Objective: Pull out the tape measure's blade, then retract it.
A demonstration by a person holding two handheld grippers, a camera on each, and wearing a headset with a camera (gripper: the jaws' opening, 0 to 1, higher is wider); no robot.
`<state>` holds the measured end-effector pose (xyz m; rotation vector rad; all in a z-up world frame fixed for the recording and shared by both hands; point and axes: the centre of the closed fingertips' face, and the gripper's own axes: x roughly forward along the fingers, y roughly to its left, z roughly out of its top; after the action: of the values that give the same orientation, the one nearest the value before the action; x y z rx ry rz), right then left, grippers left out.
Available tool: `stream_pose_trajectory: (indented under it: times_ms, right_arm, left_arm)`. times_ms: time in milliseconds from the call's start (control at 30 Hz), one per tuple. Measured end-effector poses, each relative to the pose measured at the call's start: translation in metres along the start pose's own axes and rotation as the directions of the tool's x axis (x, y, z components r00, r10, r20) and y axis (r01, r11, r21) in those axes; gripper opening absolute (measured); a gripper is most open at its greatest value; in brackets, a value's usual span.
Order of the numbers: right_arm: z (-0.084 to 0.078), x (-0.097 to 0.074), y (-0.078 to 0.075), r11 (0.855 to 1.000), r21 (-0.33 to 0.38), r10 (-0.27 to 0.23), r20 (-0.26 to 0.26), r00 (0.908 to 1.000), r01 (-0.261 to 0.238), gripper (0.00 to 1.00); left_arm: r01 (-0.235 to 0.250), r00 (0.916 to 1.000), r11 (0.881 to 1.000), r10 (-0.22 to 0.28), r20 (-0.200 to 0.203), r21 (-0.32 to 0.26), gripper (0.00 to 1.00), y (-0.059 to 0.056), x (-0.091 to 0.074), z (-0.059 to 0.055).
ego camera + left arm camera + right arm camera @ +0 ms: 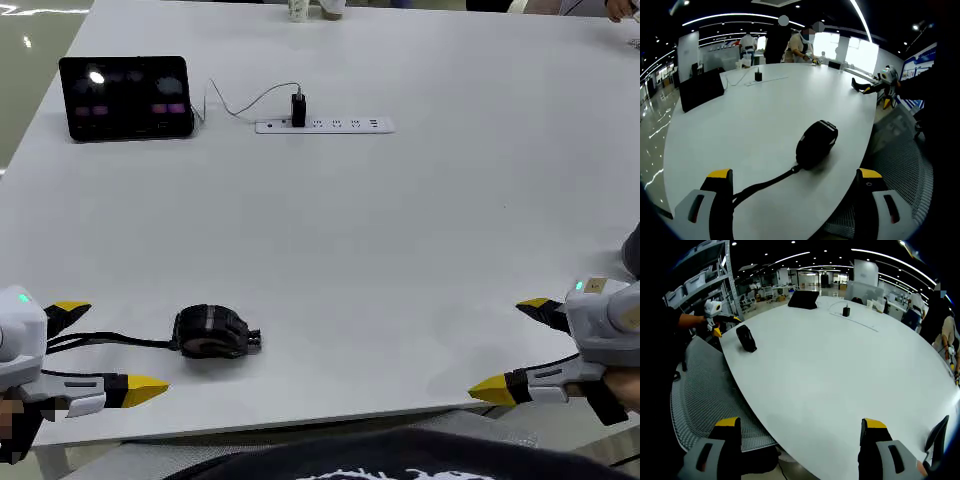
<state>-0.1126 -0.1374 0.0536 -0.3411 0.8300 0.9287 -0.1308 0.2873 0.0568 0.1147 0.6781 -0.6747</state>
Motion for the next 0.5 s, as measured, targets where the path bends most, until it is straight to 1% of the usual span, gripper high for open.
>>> stream_pose_trajectory:
  times_ms: [233,367,500]
  right_arm:
    - [-0.0009,0.0014,0.0016,1.0,0.008,0.001,0.003,1.0,-0.001,0.99]
    - [-0.0034,0.0006,0.0036,1.0,0.001,0.003,0.0,1.0,-0.003,0.99]
    - [-0.0043,0.0008,0.0033,1.0,-0.001,0.001,0.008,1.0,-0.001,0.99]
  left_arm:
    - [0.004,0.9999,1.0,-0.004,-0.013,0.004,0.99,-0.0012,-0.0005,-0.0027]
    - [0.019,0.9995,1.0,-0.018,-0.024,0.021,0.99,-0.004,0.0017,-0.0035]
    - [0.019,0.9993,0.999,-0.018,-0.033,0.036,0.99,-0.0027,0.0053,-0.0032]
